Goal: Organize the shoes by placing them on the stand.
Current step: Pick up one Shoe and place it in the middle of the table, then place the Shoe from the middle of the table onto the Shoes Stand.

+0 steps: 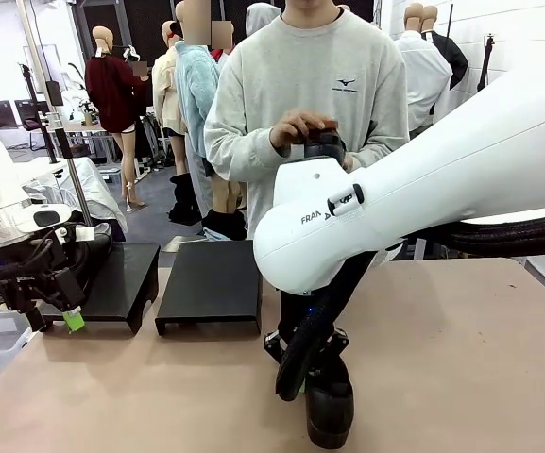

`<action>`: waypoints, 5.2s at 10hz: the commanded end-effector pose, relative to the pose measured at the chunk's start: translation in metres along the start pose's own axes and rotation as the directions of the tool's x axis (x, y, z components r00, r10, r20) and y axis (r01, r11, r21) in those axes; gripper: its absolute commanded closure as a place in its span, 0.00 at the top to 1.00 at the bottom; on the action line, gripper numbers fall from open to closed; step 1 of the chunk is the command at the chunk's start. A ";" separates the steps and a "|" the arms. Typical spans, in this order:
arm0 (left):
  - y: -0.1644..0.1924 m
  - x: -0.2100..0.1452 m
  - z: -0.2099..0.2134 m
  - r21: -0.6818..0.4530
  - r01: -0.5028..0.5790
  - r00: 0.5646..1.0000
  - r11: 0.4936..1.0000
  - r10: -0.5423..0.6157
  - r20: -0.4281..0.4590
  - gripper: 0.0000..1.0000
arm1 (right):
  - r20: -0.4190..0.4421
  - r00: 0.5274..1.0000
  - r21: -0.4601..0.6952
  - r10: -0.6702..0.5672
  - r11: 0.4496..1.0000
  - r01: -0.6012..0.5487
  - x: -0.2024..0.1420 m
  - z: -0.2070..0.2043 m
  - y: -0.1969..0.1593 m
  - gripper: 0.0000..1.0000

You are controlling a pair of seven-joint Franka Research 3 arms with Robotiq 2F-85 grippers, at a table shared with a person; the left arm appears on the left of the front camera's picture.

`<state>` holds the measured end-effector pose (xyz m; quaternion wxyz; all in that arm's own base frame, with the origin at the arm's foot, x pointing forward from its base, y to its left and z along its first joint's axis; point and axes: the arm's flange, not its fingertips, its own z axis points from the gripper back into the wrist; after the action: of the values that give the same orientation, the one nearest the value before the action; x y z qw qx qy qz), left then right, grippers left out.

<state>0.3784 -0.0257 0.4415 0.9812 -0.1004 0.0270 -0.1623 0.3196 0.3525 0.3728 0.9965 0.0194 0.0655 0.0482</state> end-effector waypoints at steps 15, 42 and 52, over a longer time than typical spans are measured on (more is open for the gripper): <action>0.001 -0.001 -0.002 -0.006 -0.001 1.000 1.000 0.001 0.018 1.00 | 0.051 0.994 0.153 -0.100 0.984 0.092 0.009 0.023 0.000 1.00; -0.181 -0.018 -0.048 -0.287 -0.094 0.993 0.953 0.068 -0.100 1.00 | 0.078 0.984 0.136 -0.160 0.979 0.149 -0.013 0.115 -0.270 1.00; -0.350 0.012 -0.105 -0.003 -0.031 0.999 1.000 0.031 -0.007 1.00 | 0.078 0.984 0.136 -0.160 0.979 0.149 -0.013 0.115 -0.270 1.00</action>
<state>0.2465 -0.3649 0.4170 0.9703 -0.1450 0.0312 -0.1909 0.3430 0.0761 0.4765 0.9964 0.0710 0.0299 -0.0359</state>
